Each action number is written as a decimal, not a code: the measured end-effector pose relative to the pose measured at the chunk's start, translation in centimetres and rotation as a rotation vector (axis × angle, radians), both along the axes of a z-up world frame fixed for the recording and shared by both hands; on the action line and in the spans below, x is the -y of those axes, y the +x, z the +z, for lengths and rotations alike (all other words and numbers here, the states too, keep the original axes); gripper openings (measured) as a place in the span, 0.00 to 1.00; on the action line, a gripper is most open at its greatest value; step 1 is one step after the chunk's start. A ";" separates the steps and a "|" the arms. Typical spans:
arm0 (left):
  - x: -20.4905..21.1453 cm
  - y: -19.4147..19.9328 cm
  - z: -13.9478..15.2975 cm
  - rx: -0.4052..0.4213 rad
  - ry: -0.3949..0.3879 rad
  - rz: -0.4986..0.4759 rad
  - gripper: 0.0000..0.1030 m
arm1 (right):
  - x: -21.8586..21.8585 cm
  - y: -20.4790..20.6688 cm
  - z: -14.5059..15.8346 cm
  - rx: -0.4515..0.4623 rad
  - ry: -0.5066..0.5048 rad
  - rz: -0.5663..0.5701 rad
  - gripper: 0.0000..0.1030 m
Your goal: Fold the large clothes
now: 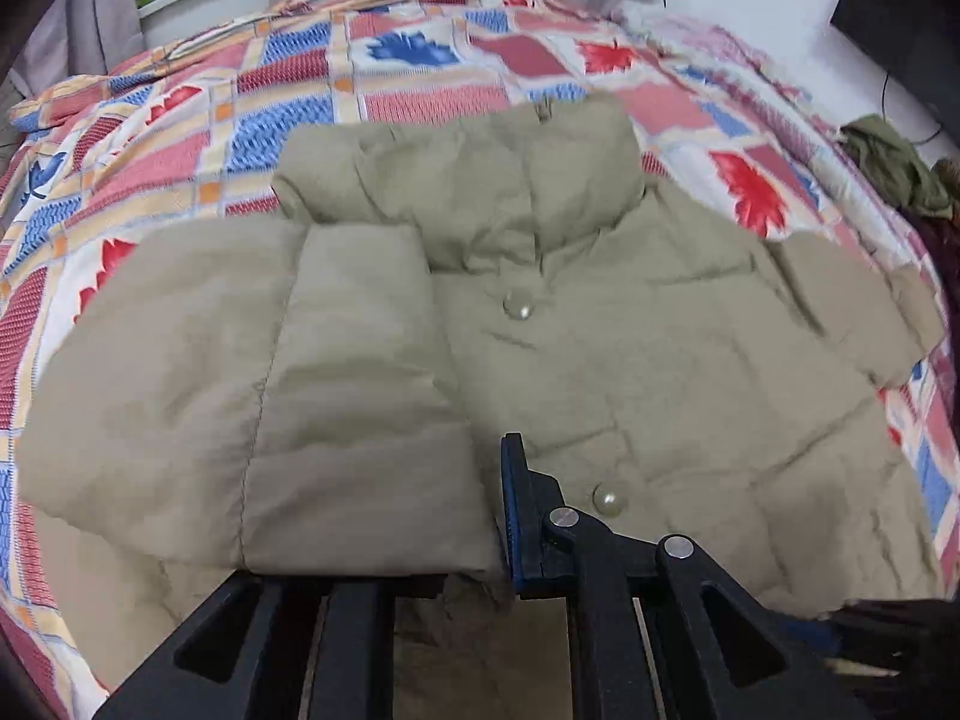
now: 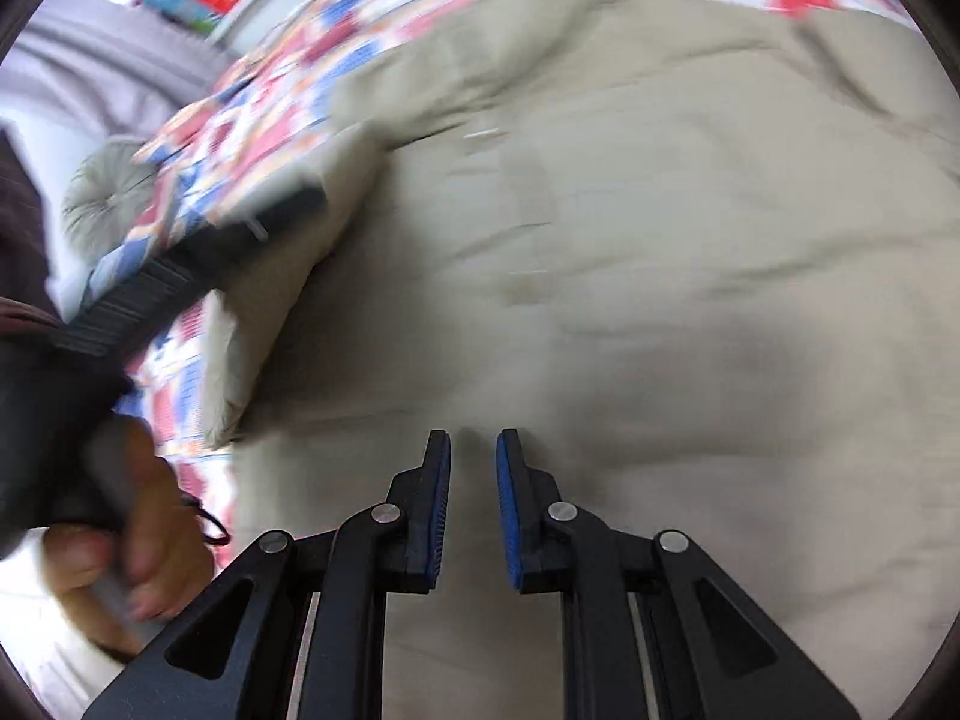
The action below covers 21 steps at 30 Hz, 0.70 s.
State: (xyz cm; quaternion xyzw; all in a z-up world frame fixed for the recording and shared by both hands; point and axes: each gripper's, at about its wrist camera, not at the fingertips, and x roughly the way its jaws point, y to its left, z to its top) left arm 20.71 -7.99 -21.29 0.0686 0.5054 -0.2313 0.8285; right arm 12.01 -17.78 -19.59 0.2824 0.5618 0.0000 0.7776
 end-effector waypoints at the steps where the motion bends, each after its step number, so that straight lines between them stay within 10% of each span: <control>1: 0.3 -0.5 -0.8 0.006 0.032 0.000 0.14 | 0.9 -0.7 -0.2 -0.006 -0.012 -0.008 0.17; 7: -0.4 -2.6 0.2 0.024 0.085 -0.025 0.17 | 3.4 -1.8 -1.2 -0.024 -0.005 -0.022 0.17; 9: -1.5 -3.3 1.6 0.041 0.085 -0.003 0.78 | 3.9 -1.7 -1.1 -0.021 -0.013 -0.015 0.17; 11: -2.8 -4.0 3.4 0.107 0.074 0.047 1.00 | 3.9 -1.2 -0.9 -0.013 -0.036 0.000 0.17; 16: -6.9 -4.8 5.9 0.146 0.063 0.109 1.00 | 4.2 -2.2 1.0 0.014 -0.091 0.053 0.19; 21: -16.5 -2.1 5.0 0.011 -0.051 0.341 0.99 | 0.6 -0.7 4.3 0.117 -0.224 0.186 0.64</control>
